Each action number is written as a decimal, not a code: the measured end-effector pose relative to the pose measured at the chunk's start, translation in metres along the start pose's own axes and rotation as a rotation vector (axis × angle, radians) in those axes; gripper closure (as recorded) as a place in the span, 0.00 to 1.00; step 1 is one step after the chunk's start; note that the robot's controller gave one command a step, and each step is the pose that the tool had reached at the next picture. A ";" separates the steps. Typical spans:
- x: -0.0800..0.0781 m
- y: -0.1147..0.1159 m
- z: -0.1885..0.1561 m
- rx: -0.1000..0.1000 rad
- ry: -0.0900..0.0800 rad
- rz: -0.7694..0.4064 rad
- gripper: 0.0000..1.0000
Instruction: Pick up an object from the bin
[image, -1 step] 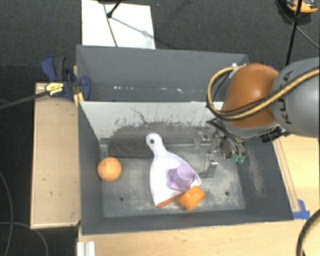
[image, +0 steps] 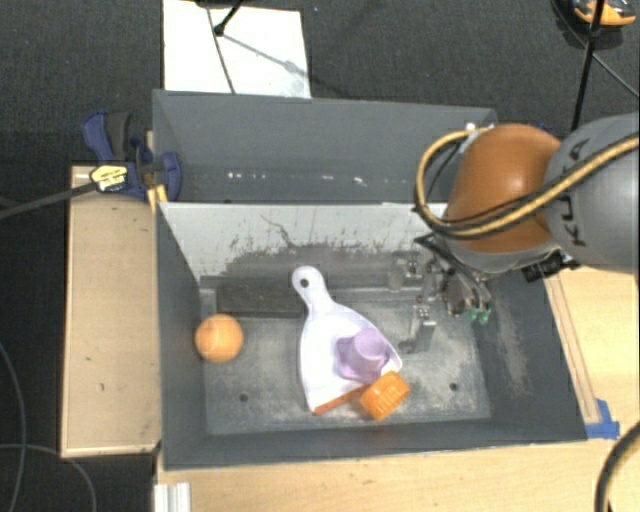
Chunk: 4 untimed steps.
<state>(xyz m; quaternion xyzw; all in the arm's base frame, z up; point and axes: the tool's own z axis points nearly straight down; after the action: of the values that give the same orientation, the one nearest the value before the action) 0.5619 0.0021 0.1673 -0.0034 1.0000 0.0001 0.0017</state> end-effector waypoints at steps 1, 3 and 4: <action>0.019 0.036 0.067 0.001 0.002 0.009 0.00; 0.020 0.054 0.069 0.002 -0.004 -0.020 0.00; 0.022 0.052 0.083 -0.001 -0.010 -0.154 0.00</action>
Offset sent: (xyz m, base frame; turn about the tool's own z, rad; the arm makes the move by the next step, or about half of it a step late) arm -0.0244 0.0614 -0.0247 0.0786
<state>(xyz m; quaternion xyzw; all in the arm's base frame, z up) 0.5398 0.0542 0.0840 -0.0803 0.9968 0.0004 0.0068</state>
